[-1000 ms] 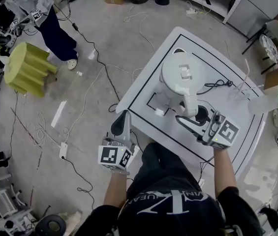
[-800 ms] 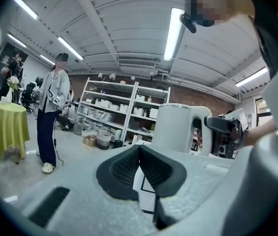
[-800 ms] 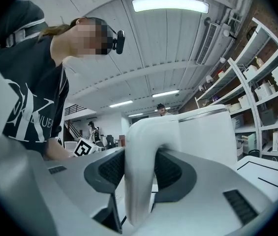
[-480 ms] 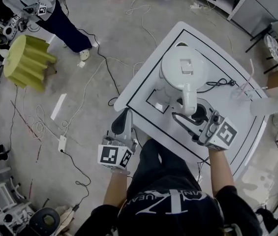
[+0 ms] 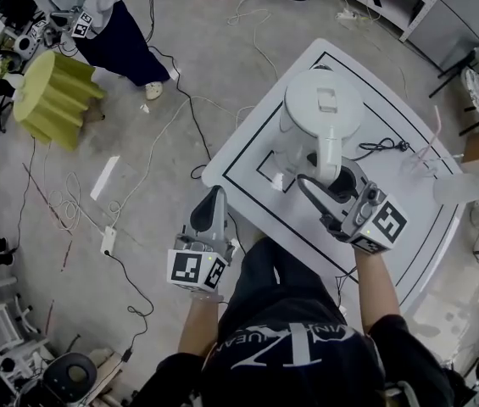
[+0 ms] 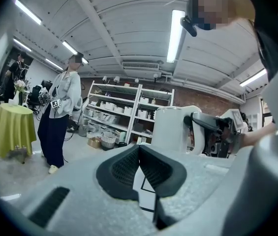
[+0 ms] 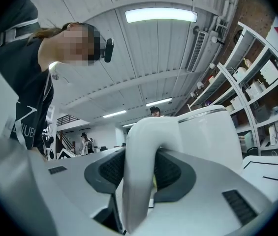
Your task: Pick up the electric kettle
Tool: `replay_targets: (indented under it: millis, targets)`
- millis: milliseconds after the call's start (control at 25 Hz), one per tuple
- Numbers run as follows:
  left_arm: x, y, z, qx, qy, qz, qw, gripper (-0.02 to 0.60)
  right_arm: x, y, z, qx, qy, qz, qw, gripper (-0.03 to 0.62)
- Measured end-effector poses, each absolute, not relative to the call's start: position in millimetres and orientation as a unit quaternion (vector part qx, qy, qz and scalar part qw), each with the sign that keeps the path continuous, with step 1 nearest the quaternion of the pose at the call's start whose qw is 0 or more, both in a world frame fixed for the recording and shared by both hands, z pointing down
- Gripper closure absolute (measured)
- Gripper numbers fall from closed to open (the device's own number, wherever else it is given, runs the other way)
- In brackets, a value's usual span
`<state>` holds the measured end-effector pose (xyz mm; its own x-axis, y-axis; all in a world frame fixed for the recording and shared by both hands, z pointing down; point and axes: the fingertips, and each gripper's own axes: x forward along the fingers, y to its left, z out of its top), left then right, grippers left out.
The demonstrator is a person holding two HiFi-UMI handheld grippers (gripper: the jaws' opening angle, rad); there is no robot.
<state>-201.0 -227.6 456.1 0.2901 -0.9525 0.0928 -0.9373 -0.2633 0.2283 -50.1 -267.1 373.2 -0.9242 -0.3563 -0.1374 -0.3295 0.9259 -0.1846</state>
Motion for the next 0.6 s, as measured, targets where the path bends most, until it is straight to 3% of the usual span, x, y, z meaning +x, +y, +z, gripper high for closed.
replay_targets:
  millis: [600]
  targets:
    - [-206,-233,434,0.803,-0.585,-0.039,0.103,0.571,-50,-267,346,-0.198,0.974,-0.059,0.091,0.444]
